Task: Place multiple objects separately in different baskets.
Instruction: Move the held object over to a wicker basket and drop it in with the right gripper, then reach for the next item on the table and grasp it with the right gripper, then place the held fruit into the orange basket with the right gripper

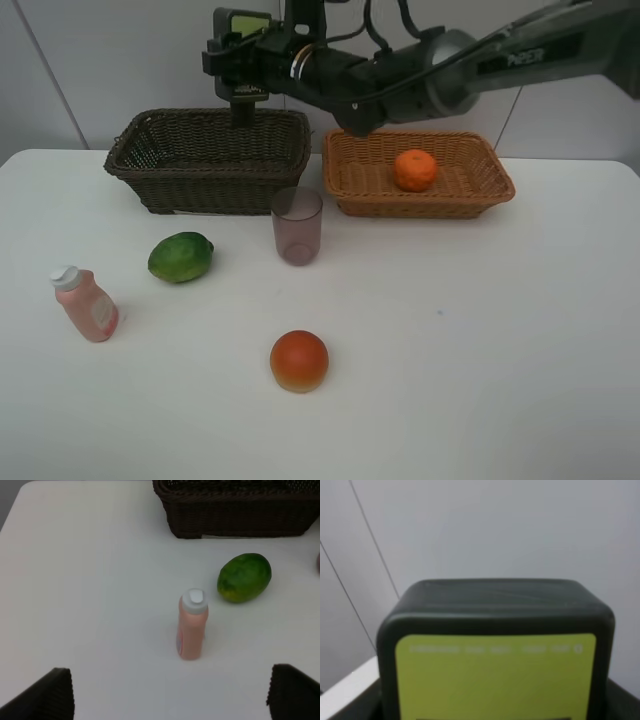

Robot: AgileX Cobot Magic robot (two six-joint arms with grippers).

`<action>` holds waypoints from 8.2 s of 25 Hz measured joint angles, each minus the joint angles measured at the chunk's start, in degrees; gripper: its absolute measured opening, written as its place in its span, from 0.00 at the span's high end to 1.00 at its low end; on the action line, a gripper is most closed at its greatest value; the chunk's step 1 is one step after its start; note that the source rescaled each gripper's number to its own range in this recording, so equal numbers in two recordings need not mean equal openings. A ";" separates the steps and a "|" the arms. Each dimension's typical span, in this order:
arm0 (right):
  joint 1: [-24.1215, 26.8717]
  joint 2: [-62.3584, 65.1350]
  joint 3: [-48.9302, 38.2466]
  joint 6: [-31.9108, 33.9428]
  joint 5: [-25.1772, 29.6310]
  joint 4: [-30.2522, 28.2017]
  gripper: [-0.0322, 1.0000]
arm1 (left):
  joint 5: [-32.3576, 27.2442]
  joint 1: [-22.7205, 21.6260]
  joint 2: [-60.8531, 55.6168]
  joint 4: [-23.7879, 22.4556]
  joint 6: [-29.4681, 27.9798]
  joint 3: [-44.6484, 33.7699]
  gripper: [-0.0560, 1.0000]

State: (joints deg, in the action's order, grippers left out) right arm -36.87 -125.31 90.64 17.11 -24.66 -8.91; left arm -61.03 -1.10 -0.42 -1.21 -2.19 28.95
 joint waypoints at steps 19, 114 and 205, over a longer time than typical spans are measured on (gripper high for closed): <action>2.41 -10.76 0.02 -3.11 -11.98 5.92 0.87 | 0.00 0.00 0.00 0.00 0.00 0.00 0.00; -15.73 17.19 -21.75 -74.20 69.65 8.28 0.20 | 0.00 0.00 0.00 0.00 0.00 0.00 0.00; -16.76 13.79 -20.14 -73.48 71.28 9.83 0.97 | 0.00 0.00 0.00 0.00 0.00 0.00 0.00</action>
State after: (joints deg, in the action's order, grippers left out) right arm -53.63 -111.52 70.51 -56.37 46.61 0.92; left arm -61.03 -1.10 -0.42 -1.21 -2.19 28.95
